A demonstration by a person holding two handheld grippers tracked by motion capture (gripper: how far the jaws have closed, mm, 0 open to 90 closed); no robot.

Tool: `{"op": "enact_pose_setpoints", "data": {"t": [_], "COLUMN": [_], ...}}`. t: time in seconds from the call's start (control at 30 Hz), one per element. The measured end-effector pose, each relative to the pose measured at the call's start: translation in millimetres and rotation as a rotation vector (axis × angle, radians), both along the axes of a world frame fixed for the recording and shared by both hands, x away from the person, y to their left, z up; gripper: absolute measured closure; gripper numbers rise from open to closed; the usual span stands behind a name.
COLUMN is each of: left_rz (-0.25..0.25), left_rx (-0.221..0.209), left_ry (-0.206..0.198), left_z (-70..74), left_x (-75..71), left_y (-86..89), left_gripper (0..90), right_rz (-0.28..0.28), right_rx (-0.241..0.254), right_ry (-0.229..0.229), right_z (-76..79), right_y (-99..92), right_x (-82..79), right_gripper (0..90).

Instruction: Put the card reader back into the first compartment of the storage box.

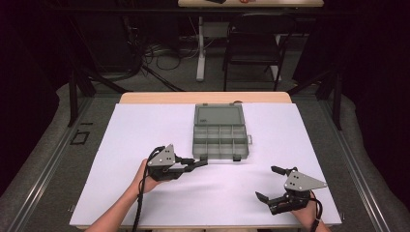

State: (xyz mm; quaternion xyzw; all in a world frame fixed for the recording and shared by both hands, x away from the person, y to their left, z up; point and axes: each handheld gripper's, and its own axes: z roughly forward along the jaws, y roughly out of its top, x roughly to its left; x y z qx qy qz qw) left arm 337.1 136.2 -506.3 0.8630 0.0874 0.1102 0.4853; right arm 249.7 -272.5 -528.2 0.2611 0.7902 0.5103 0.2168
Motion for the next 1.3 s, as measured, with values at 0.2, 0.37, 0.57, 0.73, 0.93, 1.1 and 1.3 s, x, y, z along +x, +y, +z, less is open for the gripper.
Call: {"op": "enact_pose_setpoints", "data": {"t": [0.2, 0.37, 0.57, 0.73, 0.93, 1.1, 1.3], "left_rz": [0.037, 0.075, 0.126, 0.142, 0.169, 0.187, 0.218], "left_rx": [-0.021, -0.031, -0.052, -0.054, -0.06, -0.079, -0.099], "left_ry": [-0.026, -0.038, -0.058, -0.058, -0.065, -0.068, -0.078], "left_z": [2.4, 3.5, 5.0, 4.5, 5.2, 7.6, 7.2], "left_x": [0.4, 1.6, 2.5, 3.9, 4.9, 9.1, 14.6], "left_y": [1.8, 3.1, 2.1, 2.2, 3.9, 3.9, 1.1], "left_gripper": [74.4, 74.4, 74.4, 74.4, 74.4, 74.4, 74.3], "right_rz": [0.001, -0.002, 0.0, -0.004, -0.001, -0.003, -0.003], "right_rx": [0.001, 0.002, -0.001, -0.004, -0.007, -0.006, -0.004], "right_ry": [-0.001, 0.003, 0.004, 0.006, 0.005, 0.007, 0.006], "right_z": [-0.2, -0.5, -1.0, -1.1, -1.1, -1.1, -1.0], "right_y": [0.3, 0.2, 0.9, 0.4, 1.2, 1.1, 0.7], "right_x": [0.2, 0.5, 0.9, 1.1, 1.0, 1.1, 0.9], "right_gripper": [0.3, 0.3, 0.3, 0.3, 0.3, 0.3, 0.3]}}
